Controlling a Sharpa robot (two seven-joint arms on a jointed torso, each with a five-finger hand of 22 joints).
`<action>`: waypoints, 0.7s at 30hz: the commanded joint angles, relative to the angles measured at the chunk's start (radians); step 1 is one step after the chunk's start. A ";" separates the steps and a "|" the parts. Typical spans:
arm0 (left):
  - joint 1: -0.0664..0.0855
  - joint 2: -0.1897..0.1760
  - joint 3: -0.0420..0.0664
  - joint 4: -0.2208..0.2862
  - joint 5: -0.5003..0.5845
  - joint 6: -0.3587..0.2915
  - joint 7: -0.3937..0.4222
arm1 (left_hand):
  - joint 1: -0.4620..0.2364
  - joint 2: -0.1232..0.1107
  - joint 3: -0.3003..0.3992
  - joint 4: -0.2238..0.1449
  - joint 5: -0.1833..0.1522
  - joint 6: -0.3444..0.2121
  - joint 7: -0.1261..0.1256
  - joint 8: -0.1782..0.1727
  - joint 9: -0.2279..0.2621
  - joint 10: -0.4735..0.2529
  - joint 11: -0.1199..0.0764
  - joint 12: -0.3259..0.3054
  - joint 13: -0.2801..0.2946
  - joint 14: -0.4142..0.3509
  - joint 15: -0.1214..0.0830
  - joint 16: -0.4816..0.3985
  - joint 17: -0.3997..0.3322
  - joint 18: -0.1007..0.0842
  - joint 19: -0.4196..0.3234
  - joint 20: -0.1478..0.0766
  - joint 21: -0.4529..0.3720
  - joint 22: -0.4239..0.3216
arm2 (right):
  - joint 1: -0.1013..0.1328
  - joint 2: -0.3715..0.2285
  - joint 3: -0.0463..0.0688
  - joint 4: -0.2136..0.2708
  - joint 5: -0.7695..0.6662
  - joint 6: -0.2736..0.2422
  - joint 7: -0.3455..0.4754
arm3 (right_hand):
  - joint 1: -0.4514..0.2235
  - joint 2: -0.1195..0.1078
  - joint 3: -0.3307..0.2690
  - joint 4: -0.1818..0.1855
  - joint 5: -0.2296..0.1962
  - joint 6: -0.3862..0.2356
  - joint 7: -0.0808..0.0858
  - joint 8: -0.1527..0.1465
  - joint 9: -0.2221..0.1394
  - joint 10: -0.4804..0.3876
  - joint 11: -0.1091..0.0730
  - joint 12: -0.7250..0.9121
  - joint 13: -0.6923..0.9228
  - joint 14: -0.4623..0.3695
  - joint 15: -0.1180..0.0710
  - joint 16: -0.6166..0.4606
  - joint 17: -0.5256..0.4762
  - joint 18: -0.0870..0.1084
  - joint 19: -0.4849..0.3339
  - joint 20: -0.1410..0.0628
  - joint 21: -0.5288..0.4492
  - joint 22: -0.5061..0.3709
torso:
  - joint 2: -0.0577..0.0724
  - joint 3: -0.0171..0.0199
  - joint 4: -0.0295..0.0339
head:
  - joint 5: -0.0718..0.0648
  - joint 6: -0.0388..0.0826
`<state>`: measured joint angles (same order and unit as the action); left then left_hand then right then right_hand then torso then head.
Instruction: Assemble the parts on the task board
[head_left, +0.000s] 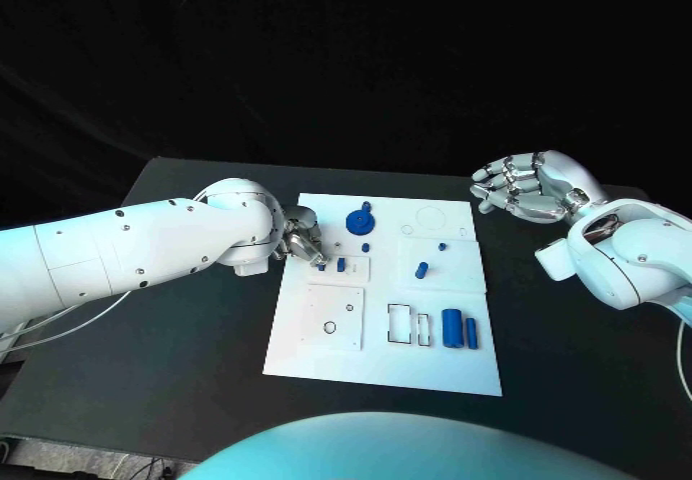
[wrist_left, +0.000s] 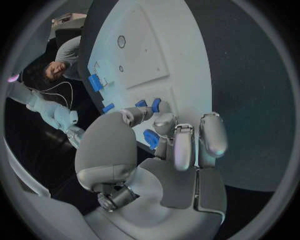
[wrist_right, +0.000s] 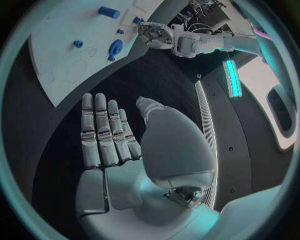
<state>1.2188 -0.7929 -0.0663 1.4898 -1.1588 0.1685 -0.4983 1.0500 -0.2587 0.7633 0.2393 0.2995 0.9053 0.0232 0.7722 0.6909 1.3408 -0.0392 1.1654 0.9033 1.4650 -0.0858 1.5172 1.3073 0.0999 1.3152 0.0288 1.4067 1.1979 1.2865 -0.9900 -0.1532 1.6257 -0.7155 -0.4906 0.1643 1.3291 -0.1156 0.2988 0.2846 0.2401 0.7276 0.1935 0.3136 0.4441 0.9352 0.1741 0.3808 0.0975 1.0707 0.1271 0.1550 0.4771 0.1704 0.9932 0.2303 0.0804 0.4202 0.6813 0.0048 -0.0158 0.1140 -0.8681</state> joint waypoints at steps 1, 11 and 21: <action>-0.002 0.001 -0.001 -0.002 0.012 0.013 0.007 | -0.013 -0.001 -0.018 0.010 0.000 0.002 0.005 -0.008 -0.002 -0.007 -0.002 0.004 0.001 0.073 -0.008 0.003 0.124 -0.019 0.006 -0.001 -0.007 -0.001 | -0.001 0.000 0.000 0.002 0.004 0.010 0.007 | -0.007 0.001 -0.009 0.000 0.007 -0.009 0.055 0.005 -0.002 -0.004 0.007 -0.007 -0.007 -0.011 0.002 -0.009 -0.006 0.008 -0.009 0.003 -0.007 -0.009 | -0.001 -0.0001 0.0004 | -0.001 0.000; -0.002 -0.002 -0.001 -0.008 0.012 0.006 0.007 | -0.020 0.006 -0.091 0.049 0.001 0.010 0.005 -0.015 -0.005 -0.008 -0.002 0.005 0.001 0.073 -0.008 0.003 0.124 -0.018 0.006 -0.001 -0.009 -0.002 | -0.001 0.000 0.000 0.002 0.006 0.008 0.010 | -0.008 0.002 -0.015 0.001 0.006 -0.011 0.057 0.007 -0.003 -0.009 0.009 -0.007 -0.013 -0.020 0.005 -0.017 -0.014 0.008 -0.015 0.006 -0.013 -0.019 | 0.000 0.0003 0.0005 | -0.001 0.001; -0.002 -0.008 0.001 -0.011 0.032 -0.020 0.007 | -0.055 0.034 -0.263 0.054 0.005 0.013 0.008 -0.028 -0.009 -0.020 0.001 -0.009 -0.024 0.070 -0.005 -0.001 0.114 -0.016 0.000 0.001 -0.019 -0.013 | -0.001 0.000 0.000 0.000 0.016 0.004 0.016 | -0.014 0.003 -0.037 0.002 0.007 -0.024 0.065 0.012 -0.008 -0.028 0.019 -0.004 -0.031 -0.059 0.020 -0.048 -0.044 0.007 -0.049 0.021 -0.017 -0.057 | -0.001 -0.0003 -0.0005 | 0.000 0.006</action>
<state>1.2169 -0.7999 -0.0659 1.4783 -1.1473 0.1630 -0.4960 0.9985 -0.2277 0.5110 0.2928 0.3017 0.9191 0.0268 0.7489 0.6823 1.3307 -0.0372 1.1634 0.8847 1.4650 -0.0857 1.5172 1.3081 0.0999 1.3151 0.0288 1.3949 1.1865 1.2864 -0.9905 -0.1533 1.6249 -0.7043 -0.4917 0.1673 1.3238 -0.1103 0.2675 0.2854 0.2401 0.7123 0.1910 0.3208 0.4372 0.9145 0.1949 0.3808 0.0674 1.0190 0.1465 0.1118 0.4346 0.1703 0.9509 0.2507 0.0666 0.3654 0.6804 0.0047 -0.0151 0.1144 -0.8626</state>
